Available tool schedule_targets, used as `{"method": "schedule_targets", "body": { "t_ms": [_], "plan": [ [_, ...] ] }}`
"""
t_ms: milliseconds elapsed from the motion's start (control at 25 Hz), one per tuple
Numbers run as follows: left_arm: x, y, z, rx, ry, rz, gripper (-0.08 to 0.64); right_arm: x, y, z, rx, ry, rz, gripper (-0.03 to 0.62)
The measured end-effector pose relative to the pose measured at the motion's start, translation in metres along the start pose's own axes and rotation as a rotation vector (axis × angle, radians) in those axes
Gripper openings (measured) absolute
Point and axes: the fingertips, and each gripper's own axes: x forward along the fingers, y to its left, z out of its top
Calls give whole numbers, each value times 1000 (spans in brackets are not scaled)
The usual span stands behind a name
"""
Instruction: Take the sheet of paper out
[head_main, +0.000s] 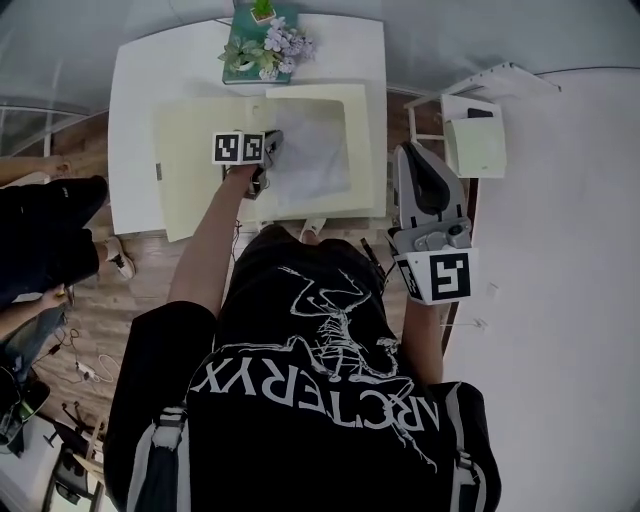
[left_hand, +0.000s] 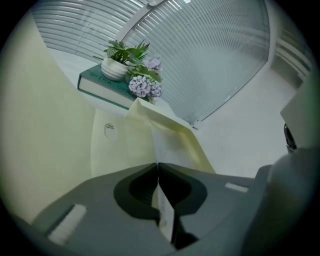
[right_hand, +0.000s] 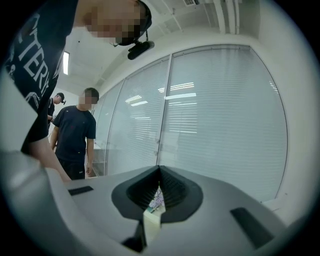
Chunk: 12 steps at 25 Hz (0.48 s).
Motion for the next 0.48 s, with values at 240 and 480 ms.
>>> {"method": "schedule_targets", "body": {
  "t_ms": [240,480],
  "plan": [
    [5,-15,-1,40,10,-40,14,-4,-2,0,8,-2,-8,12],
    [24,-41,-7,95,64,-103,56,-8,-1,3,1,-4,-7,12]
  ]
}}
